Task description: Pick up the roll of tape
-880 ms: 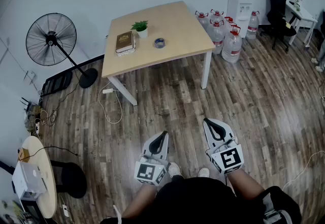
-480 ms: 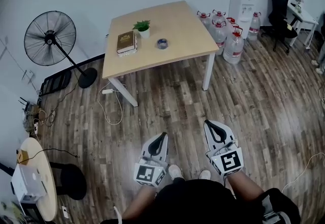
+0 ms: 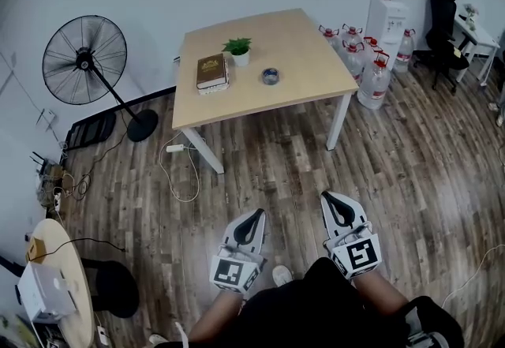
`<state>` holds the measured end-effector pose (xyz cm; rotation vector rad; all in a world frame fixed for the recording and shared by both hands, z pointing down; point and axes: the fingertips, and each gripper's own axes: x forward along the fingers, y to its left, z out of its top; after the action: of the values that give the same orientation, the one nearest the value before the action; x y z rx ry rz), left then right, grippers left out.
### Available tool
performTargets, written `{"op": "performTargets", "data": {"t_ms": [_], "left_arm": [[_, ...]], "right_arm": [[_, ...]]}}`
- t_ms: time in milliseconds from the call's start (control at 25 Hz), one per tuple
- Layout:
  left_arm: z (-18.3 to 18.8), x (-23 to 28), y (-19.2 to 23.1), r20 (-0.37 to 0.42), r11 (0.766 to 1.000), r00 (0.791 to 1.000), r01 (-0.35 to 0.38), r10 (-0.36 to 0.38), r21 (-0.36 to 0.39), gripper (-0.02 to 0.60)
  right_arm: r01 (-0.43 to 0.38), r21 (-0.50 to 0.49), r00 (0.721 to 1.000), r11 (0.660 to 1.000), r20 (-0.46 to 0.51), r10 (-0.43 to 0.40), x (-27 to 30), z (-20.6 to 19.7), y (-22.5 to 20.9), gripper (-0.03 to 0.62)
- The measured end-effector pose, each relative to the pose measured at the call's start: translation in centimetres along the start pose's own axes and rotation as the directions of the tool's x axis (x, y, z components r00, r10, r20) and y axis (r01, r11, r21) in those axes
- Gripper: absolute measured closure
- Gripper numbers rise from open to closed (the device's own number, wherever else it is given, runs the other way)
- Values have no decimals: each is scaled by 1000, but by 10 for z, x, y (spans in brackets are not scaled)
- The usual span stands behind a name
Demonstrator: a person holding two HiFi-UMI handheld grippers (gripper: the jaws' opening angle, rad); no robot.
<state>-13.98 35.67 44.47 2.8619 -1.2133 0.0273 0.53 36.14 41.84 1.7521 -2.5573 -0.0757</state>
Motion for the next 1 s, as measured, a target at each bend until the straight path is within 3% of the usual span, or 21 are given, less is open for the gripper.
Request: {"op": "performTargets", "data": {"t_ms": [280,440,760,1000], "left_arm": [[5,30,29,12,1000,1000,21,-21,11,574],[6,60,44,15,1000,1000,18,-18,9,574],[7,139,75,-5,1000,1000,-9,9,23,574],[8,199,95,-21,999,999,-48,48,13,574]], "right_arm": [[16,-22,1000,1000,-14,-17,33,-4,-14,602],[28,-46,999,999,37,-26,60,7,-34,602],[-26,-15,997,1000,72,27,127,11,-93,602],[-62,-6,997,998,44,62,174,4,-142,602]]}}
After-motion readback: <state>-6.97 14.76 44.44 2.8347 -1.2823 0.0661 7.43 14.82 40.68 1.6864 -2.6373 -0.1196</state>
